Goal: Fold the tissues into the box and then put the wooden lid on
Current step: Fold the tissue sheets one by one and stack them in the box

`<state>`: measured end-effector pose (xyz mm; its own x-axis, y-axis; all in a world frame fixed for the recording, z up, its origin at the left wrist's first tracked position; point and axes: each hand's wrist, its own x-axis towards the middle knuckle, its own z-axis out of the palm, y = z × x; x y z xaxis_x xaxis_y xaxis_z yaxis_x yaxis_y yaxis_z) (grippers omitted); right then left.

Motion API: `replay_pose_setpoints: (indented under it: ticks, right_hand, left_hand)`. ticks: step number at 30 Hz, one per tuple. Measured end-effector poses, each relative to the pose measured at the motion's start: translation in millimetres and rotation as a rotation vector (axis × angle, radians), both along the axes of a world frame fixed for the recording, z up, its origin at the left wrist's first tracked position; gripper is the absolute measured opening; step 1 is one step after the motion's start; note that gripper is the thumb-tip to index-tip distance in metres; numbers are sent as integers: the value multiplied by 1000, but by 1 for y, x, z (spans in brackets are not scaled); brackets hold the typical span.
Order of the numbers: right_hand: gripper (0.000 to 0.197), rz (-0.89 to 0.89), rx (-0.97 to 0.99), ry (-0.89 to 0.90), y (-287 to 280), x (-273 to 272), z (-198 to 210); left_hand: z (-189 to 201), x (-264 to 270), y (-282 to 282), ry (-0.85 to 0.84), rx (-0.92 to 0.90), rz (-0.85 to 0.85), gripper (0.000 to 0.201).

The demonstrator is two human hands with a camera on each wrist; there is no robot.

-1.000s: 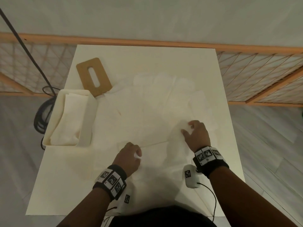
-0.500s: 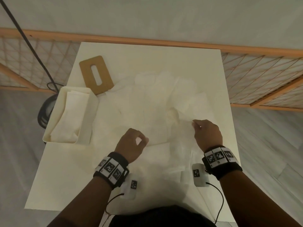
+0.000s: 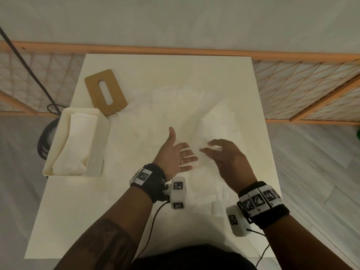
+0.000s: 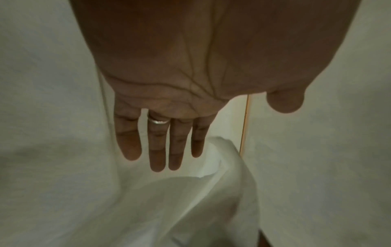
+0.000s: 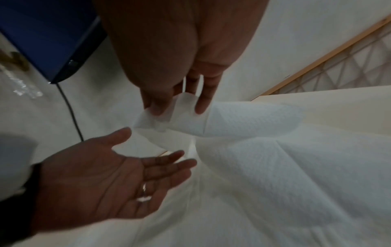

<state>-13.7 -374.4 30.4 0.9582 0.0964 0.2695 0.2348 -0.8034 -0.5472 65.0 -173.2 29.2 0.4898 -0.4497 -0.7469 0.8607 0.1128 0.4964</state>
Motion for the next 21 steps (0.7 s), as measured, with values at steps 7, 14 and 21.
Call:
replay_pose_setpoints:
  ticks: [7,14,21]
  right_hand:
    - [38,312,31,60,12,-14,-4]
    - [34,-122,649,399,16,-20,-7]
    - [49,-431,1455,1217,32,20,15]
  left_hand:
    - [6,20,33,-85,-54,119,73]
    - [9,9,62,-121,70,168,34]
    - [21,-31,73,-99,-147,376,37]
